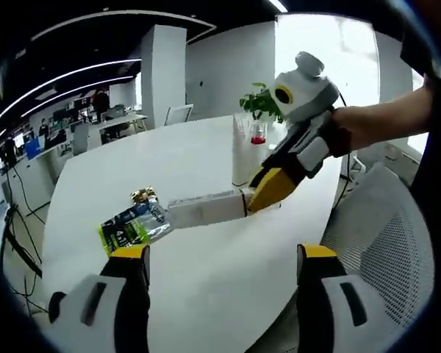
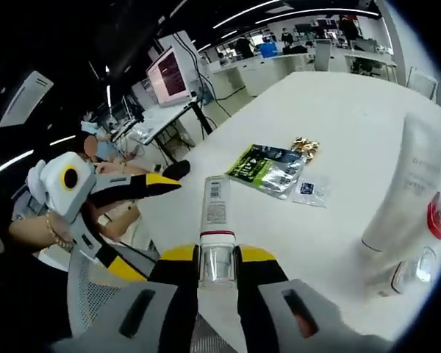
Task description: Arrange the skincare products in the storage area until every visible bottle or jar stands upright without overlapping.
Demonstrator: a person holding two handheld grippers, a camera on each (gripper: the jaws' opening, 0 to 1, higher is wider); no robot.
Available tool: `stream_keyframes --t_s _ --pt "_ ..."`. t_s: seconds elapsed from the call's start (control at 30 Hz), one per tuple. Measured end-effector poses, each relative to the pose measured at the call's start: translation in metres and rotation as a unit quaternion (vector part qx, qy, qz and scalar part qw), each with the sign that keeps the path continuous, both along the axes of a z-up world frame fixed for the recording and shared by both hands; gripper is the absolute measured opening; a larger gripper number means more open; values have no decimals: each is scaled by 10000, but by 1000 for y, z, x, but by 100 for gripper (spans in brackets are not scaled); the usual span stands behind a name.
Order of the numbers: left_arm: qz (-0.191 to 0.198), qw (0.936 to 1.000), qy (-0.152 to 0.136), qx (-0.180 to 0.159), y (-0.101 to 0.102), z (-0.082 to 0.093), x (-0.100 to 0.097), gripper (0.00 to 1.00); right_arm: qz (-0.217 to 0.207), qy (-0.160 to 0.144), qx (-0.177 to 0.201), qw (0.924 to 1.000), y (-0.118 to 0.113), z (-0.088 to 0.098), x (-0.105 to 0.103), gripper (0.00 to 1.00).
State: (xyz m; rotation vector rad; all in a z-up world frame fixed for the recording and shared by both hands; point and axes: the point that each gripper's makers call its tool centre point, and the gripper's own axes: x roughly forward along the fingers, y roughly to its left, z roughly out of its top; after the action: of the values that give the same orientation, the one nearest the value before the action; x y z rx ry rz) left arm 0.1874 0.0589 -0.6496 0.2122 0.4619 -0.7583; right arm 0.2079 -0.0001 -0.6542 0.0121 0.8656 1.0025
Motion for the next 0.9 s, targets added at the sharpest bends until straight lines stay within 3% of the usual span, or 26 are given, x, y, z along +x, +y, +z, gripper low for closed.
stream_keyframes --t_s 0.2,0.4,0.57,0.9 --pt "-273 9994 -180 106 -13 6 3 73 233 373 106 9990 -7 11 -19 18" --pt "-746 9963 -317 287 -41 7 -1 70 355 747 50 9966 -15 16 -42 18" --pt "-1149 9915 -416 437 -60 7 -6 57 294 913 93 9953 -23 19 -46 19" --pt "-1436 9852 -601 721 -70 4 -1 42 21 1252 43 9921 -38 26 -55 19"
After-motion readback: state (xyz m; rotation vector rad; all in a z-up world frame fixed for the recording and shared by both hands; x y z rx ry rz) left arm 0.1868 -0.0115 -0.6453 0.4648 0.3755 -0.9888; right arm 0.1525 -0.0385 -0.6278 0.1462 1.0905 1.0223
